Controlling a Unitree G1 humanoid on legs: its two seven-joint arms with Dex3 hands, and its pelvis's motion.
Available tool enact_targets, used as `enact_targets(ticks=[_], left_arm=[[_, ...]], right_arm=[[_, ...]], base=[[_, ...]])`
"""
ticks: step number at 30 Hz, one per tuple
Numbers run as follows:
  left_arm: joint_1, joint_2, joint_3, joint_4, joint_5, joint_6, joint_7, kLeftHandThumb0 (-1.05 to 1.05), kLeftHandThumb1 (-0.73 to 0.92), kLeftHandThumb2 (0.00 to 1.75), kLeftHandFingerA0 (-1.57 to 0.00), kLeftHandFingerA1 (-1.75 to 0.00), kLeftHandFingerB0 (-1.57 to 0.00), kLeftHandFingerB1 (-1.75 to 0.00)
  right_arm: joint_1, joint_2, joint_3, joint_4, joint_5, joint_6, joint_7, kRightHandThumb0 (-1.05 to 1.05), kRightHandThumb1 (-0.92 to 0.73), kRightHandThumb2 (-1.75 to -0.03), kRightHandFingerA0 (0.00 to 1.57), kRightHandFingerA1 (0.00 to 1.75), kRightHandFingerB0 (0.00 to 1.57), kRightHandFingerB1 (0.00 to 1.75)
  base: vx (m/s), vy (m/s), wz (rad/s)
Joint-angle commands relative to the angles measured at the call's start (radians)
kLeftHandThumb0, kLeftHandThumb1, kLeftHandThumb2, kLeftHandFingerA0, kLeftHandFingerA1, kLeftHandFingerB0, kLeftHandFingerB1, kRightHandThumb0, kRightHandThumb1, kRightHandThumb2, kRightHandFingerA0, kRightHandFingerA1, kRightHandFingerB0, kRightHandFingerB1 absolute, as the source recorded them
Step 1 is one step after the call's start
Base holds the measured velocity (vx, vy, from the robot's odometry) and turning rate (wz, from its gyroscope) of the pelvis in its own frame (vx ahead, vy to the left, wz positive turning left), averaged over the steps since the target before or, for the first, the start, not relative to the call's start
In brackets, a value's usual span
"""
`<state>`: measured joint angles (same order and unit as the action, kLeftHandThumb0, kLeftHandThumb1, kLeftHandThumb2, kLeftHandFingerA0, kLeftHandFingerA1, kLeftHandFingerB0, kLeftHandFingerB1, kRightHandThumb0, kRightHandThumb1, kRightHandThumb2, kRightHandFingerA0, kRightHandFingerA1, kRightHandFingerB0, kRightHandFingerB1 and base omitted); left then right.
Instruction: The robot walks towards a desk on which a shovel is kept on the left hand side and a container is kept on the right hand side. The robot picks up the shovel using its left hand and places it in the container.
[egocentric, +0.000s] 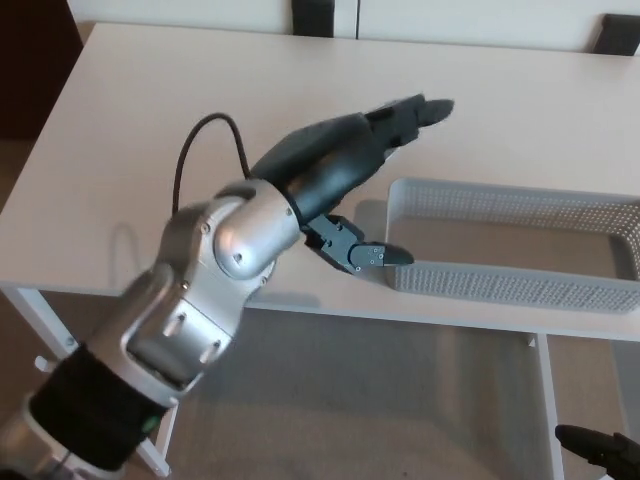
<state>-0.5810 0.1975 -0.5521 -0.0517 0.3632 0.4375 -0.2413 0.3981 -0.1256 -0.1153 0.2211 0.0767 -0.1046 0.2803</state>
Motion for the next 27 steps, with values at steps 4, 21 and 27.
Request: enact_targets(ticks=[4, 21, 27], left_arm=[[0.066, -0.019, -0.015, 0.053, 0.256, 0.222, 0.189, -0.27, 0.49, 0.55, 0.00, -0.26, 0.00, -0.23], [0.025, -0.025, -0.012, 0.192, 0.345, 0.239, 0.211, -0.49, 0.33, 0.72, -0.02, -0.23, -0.05, -0.23], [0.028, -0.071, -0.011, 0.279, 0.361, 0.221, 0.259, -0.54, 0.34, 0.75, 0.00, -0.19, 0.00, -0.20]], right_arm=[[0.039, -0.024, 0.002, -0.032, -0.016, 0.011, -0.015, -0.35, -0.50, -0.70, 0.58, 0.52, 0.42, 0.46], [0.046, -0.033, 0.008, -0.041, -0.030, 0.012, -0.024, -0.37, -0.50, -0.71, 0.59, 0.52, 0.41, 0.46], [0.049, -0.037, 0.014, -0.046, -0.039, 0.005, -0.030, -0.37, -0.50, -0.71, 0.58, 0.52, 0.42, 0.46]], base=[[0.00, 0.000, 0.00], [0.00, 0.000, 0.00], [0.00, 0.000, 0.00]])
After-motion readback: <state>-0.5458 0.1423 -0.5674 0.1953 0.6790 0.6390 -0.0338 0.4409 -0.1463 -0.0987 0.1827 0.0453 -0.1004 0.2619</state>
